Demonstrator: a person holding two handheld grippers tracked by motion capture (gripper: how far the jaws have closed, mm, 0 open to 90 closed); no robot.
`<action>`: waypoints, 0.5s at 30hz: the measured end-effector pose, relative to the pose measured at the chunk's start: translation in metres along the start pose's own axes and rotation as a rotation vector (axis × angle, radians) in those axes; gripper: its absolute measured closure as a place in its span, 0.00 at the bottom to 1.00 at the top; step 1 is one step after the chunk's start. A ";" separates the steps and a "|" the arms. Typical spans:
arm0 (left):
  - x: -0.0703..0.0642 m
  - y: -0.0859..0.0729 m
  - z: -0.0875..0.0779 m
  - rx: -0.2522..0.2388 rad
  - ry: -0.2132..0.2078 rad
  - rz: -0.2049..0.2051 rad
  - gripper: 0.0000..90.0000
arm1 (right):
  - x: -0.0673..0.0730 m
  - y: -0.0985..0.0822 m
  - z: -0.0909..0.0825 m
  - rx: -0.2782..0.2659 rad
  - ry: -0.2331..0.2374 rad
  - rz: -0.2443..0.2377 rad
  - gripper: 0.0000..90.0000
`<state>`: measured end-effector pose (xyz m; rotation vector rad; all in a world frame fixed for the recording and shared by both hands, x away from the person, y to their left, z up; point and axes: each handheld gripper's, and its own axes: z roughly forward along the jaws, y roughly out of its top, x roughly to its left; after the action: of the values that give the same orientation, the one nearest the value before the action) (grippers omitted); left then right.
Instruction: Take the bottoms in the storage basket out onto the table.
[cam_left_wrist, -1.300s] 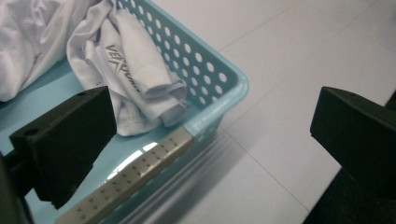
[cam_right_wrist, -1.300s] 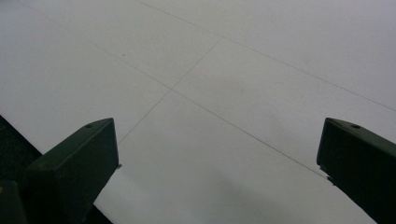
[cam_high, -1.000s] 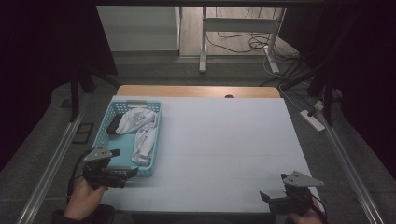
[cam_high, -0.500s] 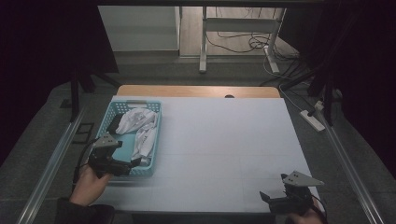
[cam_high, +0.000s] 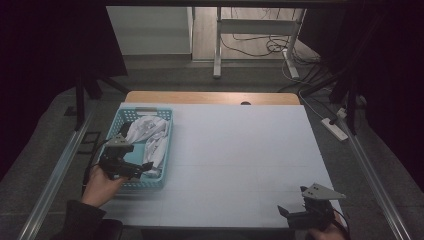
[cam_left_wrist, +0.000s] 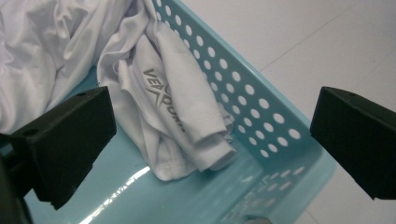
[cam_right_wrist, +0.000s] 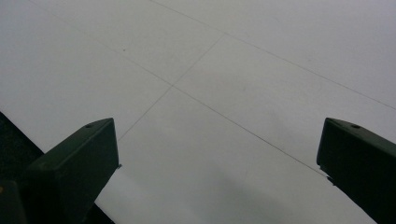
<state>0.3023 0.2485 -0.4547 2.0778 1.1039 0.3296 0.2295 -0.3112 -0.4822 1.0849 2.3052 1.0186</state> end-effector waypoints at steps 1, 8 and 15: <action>0.001 0.001 0.001 0.003 0.001 0.003 0.00 | 0.000 0.000 0.000 0.001 0.000 0.000 0.00; 0.010 0.009 0.013 0.039 0.005 0.020 0.00 | 0.000 0.000 0.000 0.001 0.000 -0.003 0.00; 0.021 0.012 0.026 0.078 -0.020 0.022 0.00 | 0.000 0.000 0.000 0.004 0.004 -0.005 0.00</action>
<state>0.3358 0.2481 -0.4657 2.1585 1.0994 0.2800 0.2299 -0.3113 -0.4823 1.0798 2.3131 1.0152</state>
